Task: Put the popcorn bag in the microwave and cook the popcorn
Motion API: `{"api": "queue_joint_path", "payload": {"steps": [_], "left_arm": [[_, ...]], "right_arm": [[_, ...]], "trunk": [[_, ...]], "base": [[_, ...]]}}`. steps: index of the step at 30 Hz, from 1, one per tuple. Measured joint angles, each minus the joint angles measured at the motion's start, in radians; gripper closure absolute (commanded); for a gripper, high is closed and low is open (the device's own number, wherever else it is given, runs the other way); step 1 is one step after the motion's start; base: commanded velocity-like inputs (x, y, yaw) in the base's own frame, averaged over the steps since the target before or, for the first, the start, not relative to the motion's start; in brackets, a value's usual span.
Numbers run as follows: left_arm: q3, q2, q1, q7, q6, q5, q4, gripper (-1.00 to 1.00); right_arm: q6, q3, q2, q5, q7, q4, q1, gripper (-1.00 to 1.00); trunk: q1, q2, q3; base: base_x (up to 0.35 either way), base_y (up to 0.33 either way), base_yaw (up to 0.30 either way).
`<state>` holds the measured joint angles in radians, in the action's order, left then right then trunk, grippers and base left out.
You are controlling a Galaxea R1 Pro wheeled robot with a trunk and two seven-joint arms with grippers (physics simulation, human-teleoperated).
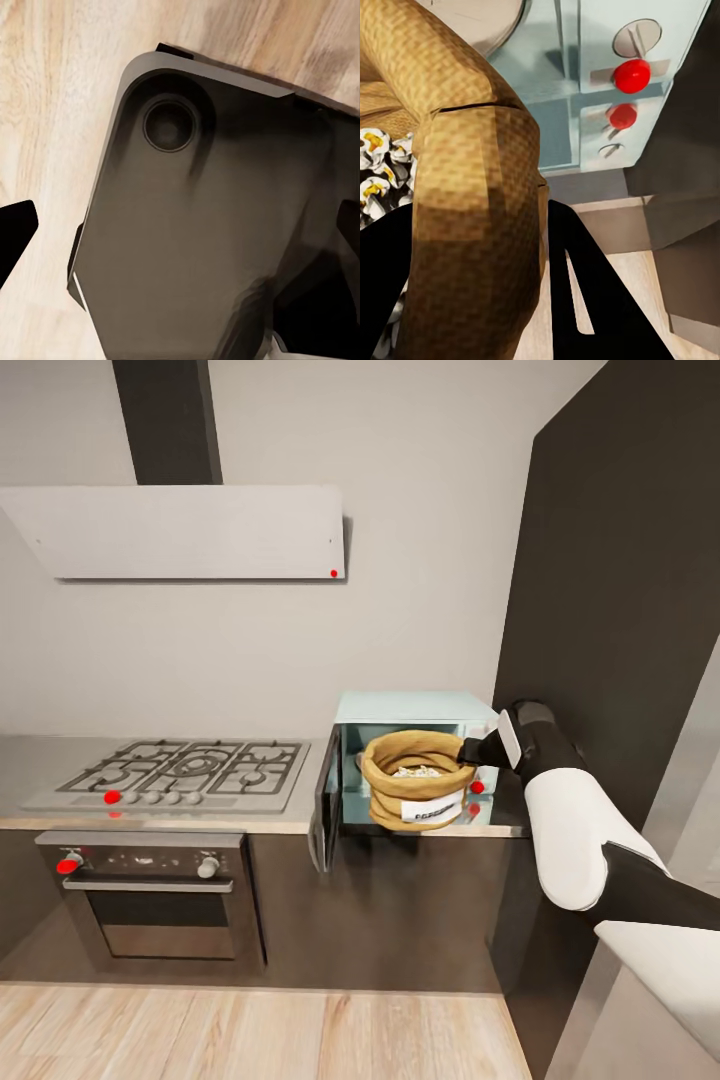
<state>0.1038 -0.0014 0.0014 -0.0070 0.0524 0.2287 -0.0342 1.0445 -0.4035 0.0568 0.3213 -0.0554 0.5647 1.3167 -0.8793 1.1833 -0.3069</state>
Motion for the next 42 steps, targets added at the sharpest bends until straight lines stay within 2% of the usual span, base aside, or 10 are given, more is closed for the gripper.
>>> {"api": "queue_joint_path", "payload": {"steps": [12,20,24,35,42], "left_arm": [[-0.001,0.000,0.000,0.000,0.000,0.000,0.000,-1.00],[-0.001,0.000,0.000,-0.001,0.000,0.000,0.000,-1.00],[-0.001,0.000,0.000,0.000,0.000,0.000,0.000,-1.00],[-0.001,0.000,0.000,0.000,0.000,0.000,0.000,-1.00],[-0.001,0.000,0.000,-0.001,0.000,0.000,0.000,-1.00]], "right_arm": [[0.000,0.001,0.000,0.000,0.000,0.000,0.000,1.00],[0.000,0.003,0.001,0.000,0.001,-0.003,0.000,1.00],[0.000,0.002,0.001,0.000,0.001,-0.064,0.000,1.00],[0.000,0.000,0.000,0.000,0.001,-0.104,0.000,1.00],[0.000,0.000,0.000,-0.001,0.001,-0.104,0.000,1.00]], "trunk": [[0.000,0.000,0.000],[0.000,0.000,0.000],[0.000,0.000,0.000],[0.000,0.000,0.000],[0.001,0.000,0.000]], "base": [[0.270,0.000,0.000],[0.018,0.000,0.000],[0.000,0.000,0.000],[0.000,0.000,0.000],[0.251,0.000,0.000]]}}
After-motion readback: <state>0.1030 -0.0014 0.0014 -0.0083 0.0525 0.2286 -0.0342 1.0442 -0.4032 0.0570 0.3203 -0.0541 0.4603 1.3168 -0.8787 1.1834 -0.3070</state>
